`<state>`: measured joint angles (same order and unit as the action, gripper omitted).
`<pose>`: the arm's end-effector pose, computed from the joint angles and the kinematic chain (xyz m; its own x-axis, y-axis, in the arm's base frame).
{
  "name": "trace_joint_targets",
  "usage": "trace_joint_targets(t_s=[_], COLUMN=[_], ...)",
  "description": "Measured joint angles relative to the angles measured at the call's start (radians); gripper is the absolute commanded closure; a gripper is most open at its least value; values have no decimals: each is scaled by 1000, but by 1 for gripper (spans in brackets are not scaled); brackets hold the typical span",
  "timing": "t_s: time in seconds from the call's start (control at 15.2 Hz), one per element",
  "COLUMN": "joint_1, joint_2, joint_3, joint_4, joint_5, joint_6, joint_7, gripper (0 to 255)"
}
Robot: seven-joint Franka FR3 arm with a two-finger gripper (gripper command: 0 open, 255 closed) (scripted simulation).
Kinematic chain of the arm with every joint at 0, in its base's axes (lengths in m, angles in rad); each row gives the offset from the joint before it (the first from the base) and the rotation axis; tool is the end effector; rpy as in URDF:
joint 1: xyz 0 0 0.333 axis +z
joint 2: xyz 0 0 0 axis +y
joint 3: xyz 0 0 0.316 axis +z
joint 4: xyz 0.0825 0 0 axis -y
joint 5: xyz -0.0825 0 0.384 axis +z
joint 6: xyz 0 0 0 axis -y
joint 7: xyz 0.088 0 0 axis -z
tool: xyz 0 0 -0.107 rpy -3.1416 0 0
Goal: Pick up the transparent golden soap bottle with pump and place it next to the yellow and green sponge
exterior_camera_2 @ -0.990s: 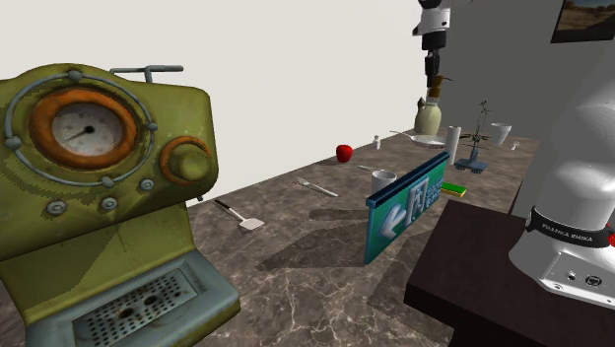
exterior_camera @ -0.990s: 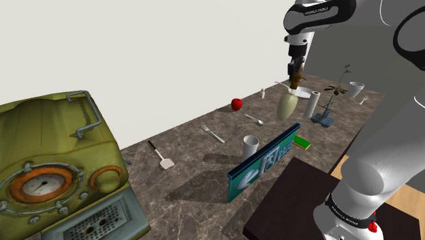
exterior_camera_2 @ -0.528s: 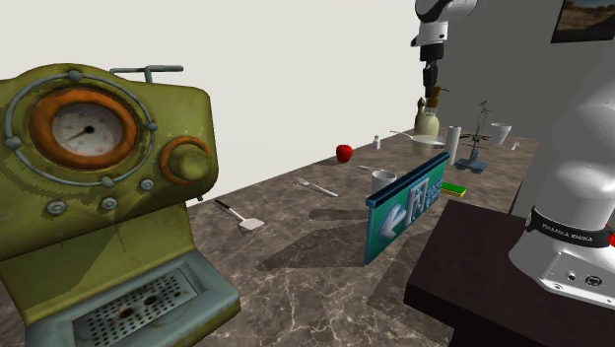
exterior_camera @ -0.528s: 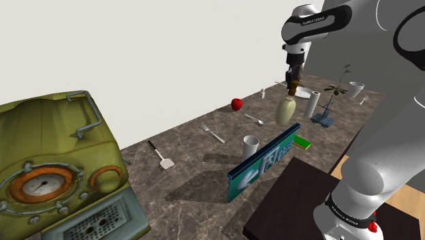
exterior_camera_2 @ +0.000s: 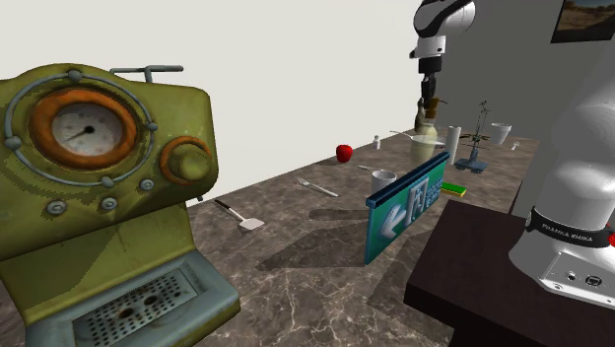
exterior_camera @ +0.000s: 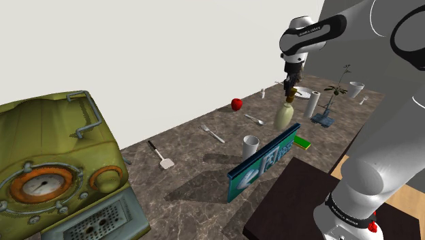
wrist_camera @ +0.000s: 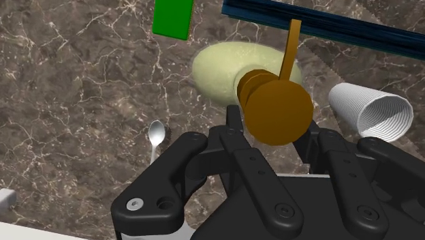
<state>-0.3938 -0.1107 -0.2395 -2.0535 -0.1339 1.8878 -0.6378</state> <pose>0.4094 -0.3168 0.4805 0.9931 0.0495 -0.1063 0.0544 -0.9976 0.0434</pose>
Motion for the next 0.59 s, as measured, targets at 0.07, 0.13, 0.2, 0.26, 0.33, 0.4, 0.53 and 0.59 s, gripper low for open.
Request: trace_joint_targets(t_s=[0.07,0.13,0.2,0.26,0.33,0.4,0.53,0.59], joint_1=[-1,-1,-2,-1,-1,-2,-3,-4], joint_2=[4,11,12,14,18,23,37,41], joint_3=[-2,-2,-3,-2,-3,-4,-5,-7], joint_4=[-12,-22,-33,-44,-54,-62,-77,-85], joint_5=[0,1,0,0,1,1,3,3], joint_6=[16,33,45,57,71,85,113,125], joint_7=[-1,0,0,4,4,4,4,3], gripper=[255,255,255,255,255,255,255,255])
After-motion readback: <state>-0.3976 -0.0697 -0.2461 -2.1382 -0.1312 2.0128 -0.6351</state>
